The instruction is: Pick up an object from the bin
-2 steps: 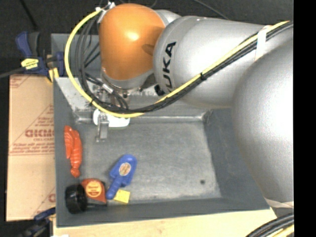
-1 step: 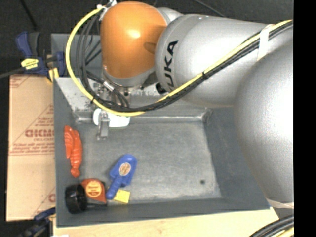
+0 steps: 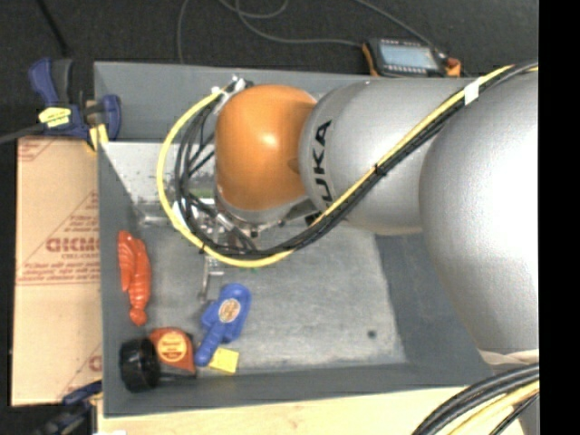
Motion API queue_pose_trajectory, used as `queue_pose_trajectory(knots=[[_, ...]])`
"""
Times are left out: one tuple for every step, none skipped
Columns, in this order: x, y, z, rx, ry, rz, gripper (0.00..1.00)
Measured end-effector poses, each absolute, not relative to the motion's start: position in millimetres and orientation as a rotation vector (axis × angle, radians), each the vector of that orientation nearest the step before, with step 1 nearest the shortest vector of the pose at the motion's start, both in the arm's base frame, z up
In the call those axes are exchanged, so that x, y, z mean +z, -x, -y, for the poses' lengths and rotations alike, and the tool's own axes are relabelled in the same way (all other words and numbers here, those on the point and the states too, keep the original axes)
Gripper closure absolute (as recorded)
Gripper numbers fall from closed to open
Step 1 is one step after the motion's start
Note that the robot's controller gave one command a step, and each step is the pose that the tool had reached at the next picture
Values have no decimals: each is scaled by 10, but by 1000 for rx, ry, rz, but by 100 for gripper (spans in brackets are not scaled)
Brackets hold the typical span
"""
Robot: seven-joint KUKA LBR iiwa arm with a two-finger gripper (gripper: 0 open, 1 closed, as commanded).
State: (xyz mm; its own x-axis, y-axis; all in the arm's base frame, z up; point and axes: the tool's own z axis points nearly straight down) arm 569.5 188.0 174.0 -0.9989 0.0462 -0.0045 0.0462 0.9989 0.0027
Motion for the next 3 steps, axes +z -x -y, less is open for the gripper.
queue_pose_trajectory(knots=[[1506, -5525, -1670, -2, 252, -3133, 0], [1173, -5603, -1284, -1, 663, -3070, 0], [871, -5454, -1273, -1, 889, -3009, 0]])
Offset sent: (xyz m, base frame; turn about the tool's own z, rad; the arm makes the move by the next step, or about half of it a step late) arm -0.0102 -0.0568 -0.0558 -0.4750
